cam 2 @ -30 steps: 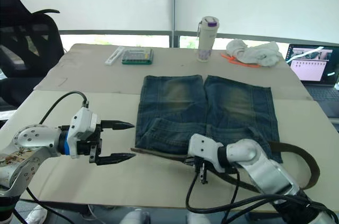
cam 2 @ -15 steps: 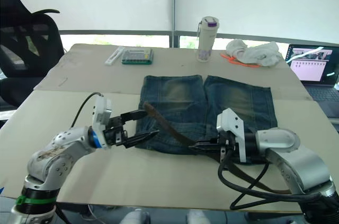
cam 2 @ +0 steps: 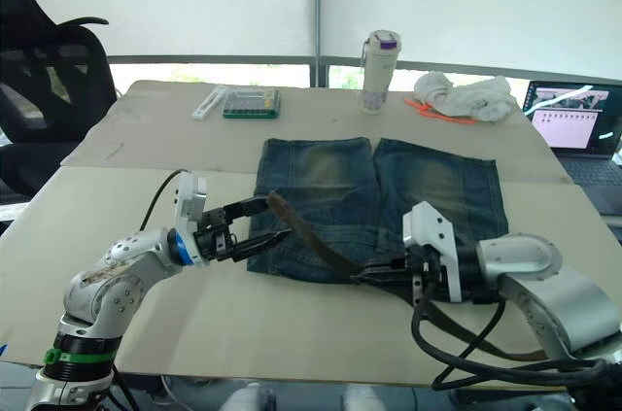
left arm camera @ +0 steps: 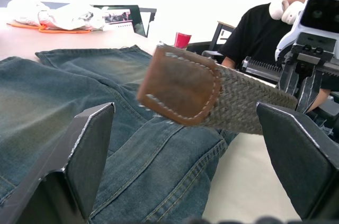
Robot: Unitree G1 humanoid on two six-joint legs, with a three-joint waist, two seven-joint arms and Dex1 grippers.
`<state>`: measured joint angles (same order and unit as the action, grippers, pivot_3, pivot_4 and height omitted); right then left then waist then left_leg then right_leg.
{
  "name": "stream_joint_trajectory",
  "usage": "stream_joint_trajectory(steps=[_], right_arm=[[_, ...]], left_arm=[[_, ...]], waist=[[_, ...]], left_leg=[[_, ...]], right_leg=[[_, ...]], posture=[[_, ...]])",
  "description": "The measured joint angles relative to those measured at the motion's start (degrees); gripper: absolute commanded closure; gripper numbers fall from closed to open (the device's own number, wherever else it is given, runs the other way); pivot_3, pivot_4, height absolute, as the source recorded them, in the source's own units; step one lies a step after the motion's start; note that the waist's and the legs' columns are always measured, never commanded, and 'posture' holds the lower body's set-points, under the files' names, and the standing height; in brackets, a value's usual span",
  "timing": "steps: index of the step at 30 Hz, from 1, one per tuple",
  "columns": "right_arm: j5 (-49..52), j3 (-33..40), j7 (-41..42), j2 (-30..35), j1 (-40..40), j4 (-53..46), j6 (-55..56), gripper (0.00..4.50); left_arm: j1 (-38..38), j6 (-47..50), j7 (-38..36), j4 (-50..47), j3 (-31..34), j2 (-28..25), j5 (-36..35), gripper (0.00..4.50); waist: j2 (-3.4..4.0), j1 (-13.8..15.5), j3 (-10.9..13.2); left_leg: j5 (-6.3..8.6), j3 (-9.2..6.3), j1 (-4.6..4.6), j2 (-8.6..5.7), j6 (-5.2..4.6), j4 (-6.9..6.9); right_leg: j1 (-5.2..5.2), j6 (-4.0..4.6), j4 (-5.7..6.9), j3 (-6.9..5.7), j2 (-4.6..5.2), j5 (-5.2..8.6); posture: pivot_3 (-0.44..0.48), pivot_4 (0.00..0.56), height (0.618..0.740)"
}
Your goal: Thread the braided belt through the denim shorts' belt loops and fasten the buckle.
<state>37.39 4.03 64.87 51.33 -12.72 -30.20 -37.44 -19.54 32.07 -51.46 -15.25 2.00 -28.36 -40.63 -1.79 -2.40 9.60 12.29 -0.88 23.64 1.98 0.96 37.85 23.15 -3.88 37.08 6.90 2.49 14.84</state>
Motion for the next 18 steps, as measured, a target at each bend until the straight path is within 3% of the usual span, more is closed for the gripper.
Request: stream_joint_trajectory(steps=[3, 6, 16, 17, 18], right_arm=[[-0.1, 0.0, 0.1, 0.0, 0.0, 0.0, 0.6, 4.48], [-0.1, 0.0, 0.1, 0.0, 0.0, 0.0, 0.7, 4.50], [-0.1, -1.9, -3.3, -1.4, -1.6, -1.4, -0.5, 4.50], [-0.1, -2.3, -4.0, -1.5, -2.1, -1.8, -0.8, 4.50], [-0.1, -2.6, -4.5, -1.6, -2.6, -2.1, -1.2, 4.50]], left_arm=[[-0.6, 0.0, -0.1, -0.4, -0.1, 1.1, -0.3, 0.00], [-0.7, 0.0, -0.6, -1.0, -0.2, 1.3, -0.5, 0.76], [-0.7, 0.0, -1.8, -1.7, -0.1, 1.6, -2.2, 4.17], [-0.7, 0.0, -1.9, -1.7, -0.1, 1.6, -2.2, 4.45], [-0.7, 0.0, -1.9, -1.7, 0.0, 1.6, -2.2, 4.45]], waist=[[0.00, 0.1, 0.0], [0.00, 0.1, 0.0], [0.00, 0.0, 0.0], [0.00, 0.0, 0.0], [0.00, 0.0, 0.0]], left_leg=[[0.00, 0.00, 0.02, -0.01, 0.00, 0.00], [0.00, 0.00, 0.02, 0.00, 0.00, 0.00], [0.00, -0.01, 0.02, 0.00, 0.00, 0.00], [0.00, -0.01, 0.01, 0.00, 0.00, 0.00], [0.00, -0.01, 0.02, 0.00, 0.00, 0.00]], right_leg=[[0.00, 0.00, -0.01, 0.00, 0.01, 0.00], [0.00, 0.00, -0.01, 0.00, 0.00, 0.00], [0.01, 0.00, 0.00, 0.00, 0.00, 0.00], [0.01, 0.00, 0.00, 0.00, 0.00, 0.00], [0.01, 0.00, 0.00, 0.00, 0.00, 0.00]], posture=[[0.000, 0.150, 0.737], [0.000, 0.150, 0.737], [0.000, 0.150, 0.737], [0.000, 0.150, 0.737], [0.000, 0.150, 0.737]])
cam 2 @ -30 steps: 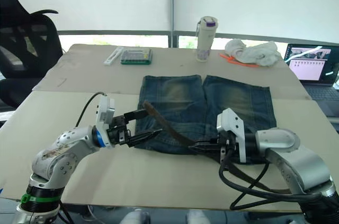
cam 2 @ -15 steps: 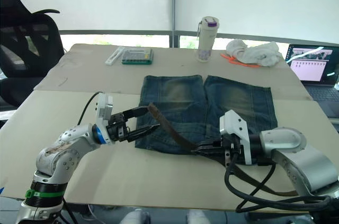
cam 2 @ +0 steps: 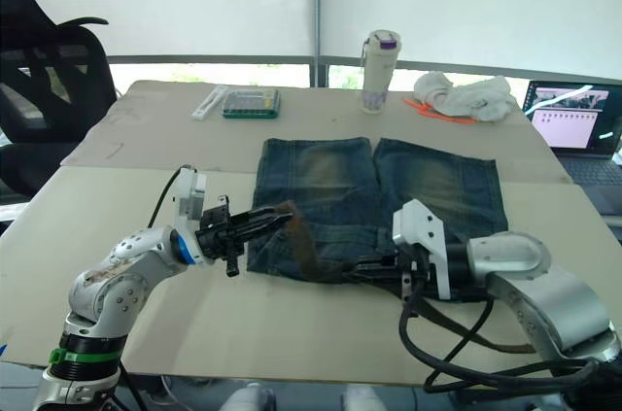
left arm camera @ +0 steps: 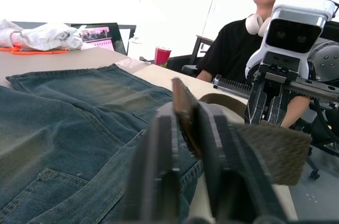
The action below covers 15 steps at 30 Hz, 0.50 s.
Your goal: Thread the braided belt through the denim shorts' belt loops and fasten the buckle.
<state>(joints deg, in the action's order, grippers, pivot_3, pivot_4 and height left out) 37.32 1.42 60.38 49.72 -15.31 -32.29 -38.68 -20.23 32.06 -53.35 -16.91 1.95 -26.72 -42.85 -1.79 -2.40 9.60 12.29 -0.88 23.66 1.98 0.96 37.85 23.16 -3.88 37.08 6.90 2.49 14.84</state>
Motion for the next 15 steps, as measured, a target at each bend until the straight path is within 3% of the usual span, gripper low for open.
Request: stream_joint_trajectory(steps=[3, 11, 15], right_arm=[[0.0, -0.9, -2.5, -1.3, -1.3, -0.4, -1.3, 4.50], [-0.5, 3.2, -4.2, 0.9, -1.3, 4.3, -1.3, 1.69], [0.0, 9.5, -4.3, 1.4, 3.4, 5.5, -0.9, 0.35]], left_arm=[[0.0, 0.0, -0.1, 0.0, 0.1, 0.0, 0.0, 4.45], [-1.4, 0.4, 2.5, 2.3, 0.3, 1.1, 0.1, 4.50], [-3.1, 1.5, 7.1, 2.9, 0.2, 3.1, 0.6, 4.50]], waist=[[0.00, 0.0, 0.0], [0.00, 0.3, 0.0], [-0.01, 0.6, 0.0]], left_leg=[[0.00, 0.00, 0.01, -0.01, 0.00, 0.00], [0.00, -0.01, 0.03, -0.01, 0.00, 0.00], [0.00, -0.03, 0.08, -0.03, 0.00, 0.00]], right_leg=[[0.00, 0.00, 0.00, 0.00, 0.01, 0.00], [0.00, 0.00, -0.03, -0.01, 0.01, 0.00], [0.00, -0.01, -0.05, -0.01, 0.02, 0.00]], posture=[[0.000, 0.150, 0.737], [0.000, 0.150, 0.737], [0.000, 0.150, 0.737]])
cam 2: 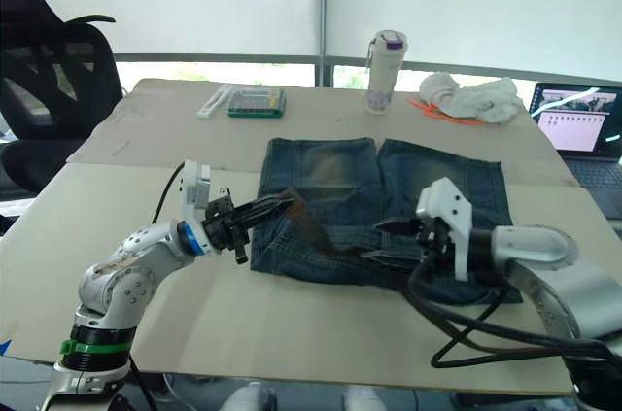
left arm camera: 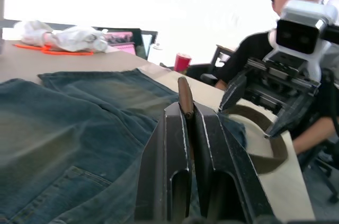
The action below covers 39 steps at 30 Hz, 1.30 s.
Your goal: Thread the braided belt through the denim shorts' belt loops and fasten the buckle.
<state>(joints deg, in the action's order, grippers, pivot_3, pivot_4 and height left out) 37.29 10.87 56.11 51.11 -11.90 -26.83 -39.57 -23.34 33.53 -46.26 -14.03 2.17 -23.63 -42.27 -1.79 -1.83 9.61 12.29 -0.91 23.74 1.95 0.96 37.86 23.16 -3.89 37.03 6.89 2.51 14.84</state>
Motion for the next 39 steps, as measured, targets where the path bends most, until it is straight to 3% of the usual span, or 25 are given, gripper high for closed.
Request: stream_joint_trajectory(steps=[1, 6, 10, 16, 23, 26, 32, 39], right_arm=[[0.1, 1.9, 0.0, 0.0, 1.7, 0.3, 0.0, 0.03], [6.4, 11.7, -1.4, -1.9, 5.2, 1.6, -1.4, 0.03], [16.4, 14.8, -6.3, -5.3, 4.3, -0.4, -5.3, 0.03], [30.1, 8.3, -16.7, -12.8, 7.3, -9.8, -10.0, 0.03], [32.5, 0.8, -27.1, -19.1, 12.3, -13.0, -9.7, 0.03], [28.6, -2.9, -32.3, -24.4, 13.0, -12.1, -8.2, 0.03], [29.6, -1.8, -44.1, -44.1, 7.5, -3.8, 1.7, 0.03], [33.6, -1.8, -47.7, -50.6, 4.7, -1.9, 5.2, 0.03]], left_arm=[[-0.6, 0.5, 1.3, 0.1, 0.0, 0.7, 0.2, 4.50], [-3.0, 3.6, 11.3, -0.1, 0.5, 6.5, -0.2, 4.50], [-4.6, 6.8, 21.1, -0.1, 0.9, 12.3, -0.3, 4.50], [-7.2, 9.2, 30.2, -1.2, 1.9, 20.1, -3.2, 4.50], [-7.8, 11.6, 34.2, -1.9, 3.9, 21.6, -7.6, 4.50], [-7.7, 13.4, 35.8, -2.4, 5.6, 22.1, -11.8, 4.50], [-4.8, 16.7, 39.8, -4.7, 6.9, 23.3, -20.0, 4.50], [-5.1, 15.7, 41.4, -4.9, 7.5, 23.0, -22.3, 4.50]], waist=[[0.00, 0.1, 0.0], [0.00, 0.5, 0.0], [-0.01, 0.4, 0.0], [-0.01, 0.8, 0.0], [0.00, 0.7, 0.0], [0.00, 0.5, 0.0], [0.02, -0.3, 0.0], [0.03, -0.7, 0.0]], left_leg=[[0.00, 0.00, 0.01, -0.01, 0.00, 0.00], [0.00, 0.00, -0.02, 0.00, 0.00, 0.01], [0.00, -0.04, -0.01, -0.01, 0.00, 0.01], [0.00, -0.15, 0.07, -0.05, 0.00, 0.01], [0.00, -0.20, 0.06, -0.05, 0.00, 0.01], [-0.01, -0.20, 0.06, -0.05, 0.02, 0.01], [-0.02, -0.25, 0.11, -0.06, 0.04, 0.01], [-0.03, -0.32, 0.11, -0.07, 0.04, 0.01]], right_leg=[[0.00, 0.00, 0.00, 0.00, 0.00, 0.00], [-0.01, -0.02, 0.02, 0.02, -0.01, -0.02], [-0.02, -0.02, 0.03, 0.02, -0.02, -0.02], [-0.01, -0.03, 0.00, 0.00, -0.02, -0.01], [0.00, -0.03, 0.00, -0.04, -0.06, -0.01], [0.01, -0.03, 0.01, -0.02, -0.05, -0.01], [0.03, -0.03, 0.01, -0.03, -0.04, -0.01], [0.03, -0.02, 0.02, -0.08, -0.05, -0.01]], posture=[[0.000, 0.150, 0.737], [0.000, 0.150, 0.737], [0.000, 0.150, 0.737], [0.000, 0.150, 0.737], [0.000, 0.150, 0.737], [0.000, 0.150, 0.737], [0.000, 0.150, 0.737], [0.000, 0.150, 0.737]])
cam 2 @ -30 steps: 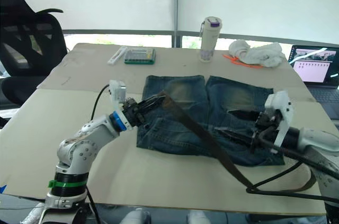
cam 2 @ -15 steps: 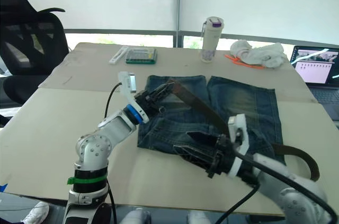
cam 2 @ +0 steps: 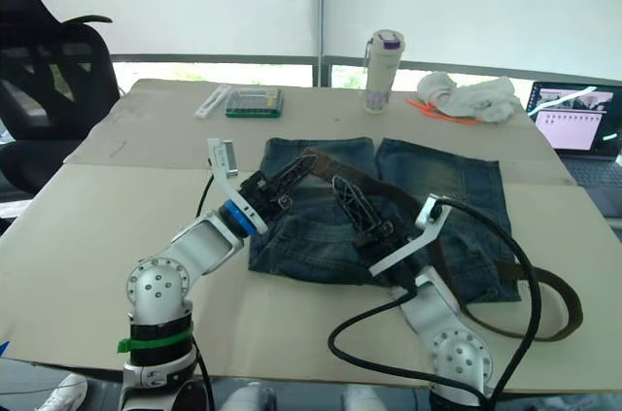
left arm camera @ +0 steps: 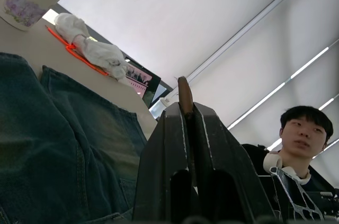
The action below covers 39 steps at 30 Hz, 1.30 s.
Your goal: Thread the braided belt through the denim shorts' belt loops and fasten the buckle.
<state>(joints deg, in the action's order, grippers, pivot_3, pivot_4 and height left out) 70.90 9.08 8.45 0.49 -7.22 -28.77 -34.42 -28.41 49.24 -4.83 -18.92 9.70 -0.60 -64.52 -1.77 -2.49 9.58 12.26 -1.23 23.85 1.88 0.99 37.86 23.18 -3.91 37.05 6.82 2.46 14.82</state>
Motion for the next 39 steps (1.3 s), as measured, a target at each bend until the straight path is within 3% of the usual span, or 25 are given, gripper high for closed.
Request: stream_joint_trajectory(steps=[5, 8, 18, 19, 30, 32, 36, 39], right_arm=[[-0.1, -0.7, -1.3, -3.0, -2.5, 1.1, 2.5, 0.03], [-0.9, -0.9, -1.3, -3.0, -3.7, 1.9, 3.0, 0.80], [-2.2, -1.6, -1.3, -1.9, -4.9, 2.3, 4.1, 4.32], [-2.3, -1.5, -1.3, -1.8, -4.9, 2.3, 4.1, 4.48], [-2.8, -1.1, -1.4, -0.4, -4.8, 2.3, 4.4, 4.48], [-2.4, -0.7, -1.3, 1.7, -4.6, 2.2, 4.2, 4.50], [0.5, 7.5, -0.6, 13.2, -1.2, 2.0, 3.4, 4.50], [3.6, 14.6, 3.5, 26.4, 4.0, 4.4, -0.9, 4.50]], left_arm=[[-0.3, -0.7, 0.4, 0.0, 0.0, 0.0, -0.3, 4.50], [-0.3, -1.6, 0.8, 0.0, 0.0, 0.6, -0.4, 4.50], [-0.2, -3.1, 1.2, 0.1, -1.2, 1.2, 0.0, 4.50], [-0.2, -3.3, 1.2, 0.1, -1.2, 1.3, 0.0, 4.50], [-0.3, -4.0, 2.0, -0.1, -2.6, 0.3, -0.1, 4.50], [-0.3, -4.0, 0.9, -0.1, -3.3, -1.0, 0.3, 3.73], [-0.1, -3.9, -4.2, -0.1, -4.5, -6.3, 2.0, 2.43], [-0.1, -5.4, -11.8, -0.3, -8.7, -14.4, 8.9, 1.40]], waist=[[0.01, -0.1, 0.0], [0.01, -0.1, 0.0], [0.01, -0.1, 0.0], [0.01, -0.1, 0.0], [0.01, -0.1, 0.0], [0.01, -0.1, 0.0], [0.02, 0.3, 0.0], [0.03, 0.3, 0.0]], left_leg=[[0.00, -0.02, 0.01, 0.00, 0.00, 0.00], [0.00, -0.02, 0.01, -0.01, 0.00, 0.00], [0.00, -0.02, 0.01, 0.00, 0.00, 0.00], [0.00, -0.02, 0.01, 0.00, 0.00, 0.00], [0.00, -0.02, 0.01, 0.00, 0.00, -0.01], [0.00, -0.02, 0.01, -0.01, 0.00, -0.01], [0.00, -0.02, 0.13, -0.08, 0.00, -0.01], [0.00, -0.01, 0.15, -0.09, 0.00, -0.07]], right_leg=[[0.00, 0.00, -0.01, -0.02, 0.00, 0.00], [0.00, 0.00, -0.02, -0.02, 0.00, 0.00], [0.00, 0.01, -0.02, -0.03, -0.01, 0.00], [0.00, 0.01, -0.02, -0.03, -0.01, 0.00], [0.00, 0.01, -0.03, -0.03, 0.00, 0.00], [0.00, 0.01, -0.04, -0.02, 0.00, 0.00], [-0.03, 0.00, -0.20, 0.01, 0.04, 0.01], [-0.01, 0.01, -0.26, 0.01, 0.03, 0.02]], posture=[[0.000, 0.150, 0.737], [0.000, 0.150, 0.737], [0.000, 0.150, 0.737], [0.000, 0.150, 0.737], [0.000, 0.150, 0.737], [0.000, 0.150, 0.737], [0.000, 0.150, 0.737], [0.000, 0.150, 0.737]])
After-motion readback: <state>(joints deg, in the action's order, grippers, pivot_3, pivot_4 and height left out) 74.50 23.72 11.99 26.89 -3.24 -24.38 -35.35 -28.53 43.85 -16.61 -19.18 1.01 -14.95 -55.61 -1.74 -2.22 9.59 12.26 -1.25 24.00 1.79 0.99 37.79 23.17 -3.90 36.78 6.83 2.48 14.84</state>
